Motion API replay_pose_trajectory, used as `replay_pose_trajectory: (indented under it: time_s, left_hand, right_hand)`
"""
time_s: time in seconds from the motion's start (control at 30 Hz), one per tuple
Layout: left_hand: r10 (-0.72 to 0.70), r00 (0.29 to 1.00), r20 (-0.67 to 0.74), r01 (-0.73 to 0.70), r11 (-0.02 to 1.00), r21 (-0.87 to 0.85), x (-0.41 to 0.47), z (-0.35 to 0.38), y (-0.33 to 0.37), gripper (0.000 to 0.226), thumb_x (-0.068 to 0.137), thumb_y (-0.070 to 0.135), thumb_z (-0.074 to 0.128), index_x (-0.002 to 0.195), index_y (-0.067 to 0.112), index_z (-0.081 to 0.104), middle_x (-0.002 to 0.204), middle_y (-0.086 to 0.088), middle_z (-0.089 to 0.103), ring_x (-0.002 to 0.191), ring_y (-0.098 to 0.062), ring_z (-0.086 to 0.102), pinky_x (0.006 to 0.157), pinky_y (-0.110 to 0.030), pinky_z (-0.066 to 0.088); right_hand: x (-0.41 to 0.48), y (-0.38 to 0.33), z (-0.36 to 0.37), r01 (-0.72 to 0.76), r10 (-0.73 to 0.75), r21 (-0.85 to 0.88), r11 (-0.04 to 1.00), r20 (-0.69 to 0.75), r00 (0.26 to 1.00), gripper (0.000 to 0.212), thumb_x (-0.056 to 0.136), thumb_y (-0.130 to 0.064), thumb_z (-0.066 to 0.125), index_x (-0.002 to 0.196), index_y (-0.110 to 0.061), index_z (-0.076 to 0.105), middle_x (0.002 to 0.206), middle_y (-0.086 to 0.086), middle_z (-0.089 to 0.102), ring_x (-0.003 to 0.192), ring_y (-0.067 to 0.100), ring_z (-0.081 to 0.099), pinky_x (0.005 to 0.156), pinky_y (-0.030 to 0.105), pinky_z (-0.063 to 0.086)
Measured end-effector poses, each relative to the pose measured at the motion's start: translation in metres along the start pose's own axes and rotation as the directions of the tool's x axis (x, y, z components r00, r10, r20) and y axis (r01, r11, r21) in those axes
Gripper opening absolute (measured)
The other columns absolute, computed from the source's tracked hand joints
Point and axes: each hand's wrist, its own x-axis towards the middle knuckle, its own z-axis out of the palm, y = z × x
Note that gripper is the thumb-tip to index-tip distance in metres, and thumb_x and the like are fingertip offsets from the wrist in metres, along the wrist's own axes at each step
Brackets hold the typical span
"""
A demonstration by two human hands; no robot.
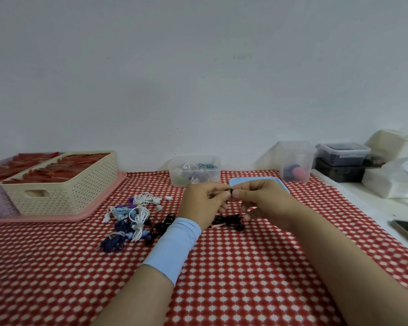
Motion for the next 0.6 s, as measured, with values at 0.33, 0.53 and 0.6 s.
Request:
replay_pose_trajectory:
  time_s: [0.33, 0.53, 0.6]
  left_hand:
    - [-0.04, 0.992, 0.118, 0.071, 0.961, -0.267, -0.0017, -0.0025, 0.005, 0.014, 0.091, -0.001, 0.064, 0.098, 0.008, 0.071, 0.074, -0.006, 0.072, 0.063, -0.015, 0.068, 0.059, -0.024, 0.056]
    - [-0.041, 0.988, 0.148, 0.083, 0.953, -0.29, -0.0023, -0.0008, 0.0036, 0.014, 0.09, -0.004, 0.064, 0.097, 0.005, 0.072, 0.071, -0.009, 0.071, 0.062, -0.017, 0.068, 0.059, -0.025, 0.057]
    - [-0.047, 0.988, 0.145, 0.086, 0.959, -0.27, -0.0019, -0.0009, 0.0023, 0.014, 0.09, -0.004, 0.064, 0.098, 0.004, 0.072, 0.071, -0.009, 0.072, 0.062, -0.016, 0.069, 0.059, -0.024, 0.057]
  right_hand:
    - [-0.0022, -0.0057, -0.0068, -0.182, 0.147, 0.226, 0.957, 0.166, 0.975, 0.019, 0.081, -0.019, 0.069, 0.092, -0.004, 0.073, 0.081, 0.004, 0.072, 0.056, 0.009, 0.056, 0.044, 0.02, 0.05]
    - [0.0011, -0.0004, -0.0099, -0.209, 0.182, 0.175, 0.962, 0.161, 0.97, 0.018, 0.076, -0.017, 0.071, 0.09, -0.004, 0.074, 0.076, 0.004, 0.069, 0.055, 0.009, 0.057, 0.044, 0.02, 0.05]
    - [0.0024, 0.0017, -0.01, -0.198, 0.18, 0.136, 0.971, 0.131, 0.975, 0.014, 0.079, -0.016, 0.073, 0.089, -0.006, 0.076, 0.079, 0.006, 0.07, 0.055, 0.01, 0.057, 0.044, 0.021, 0.05]
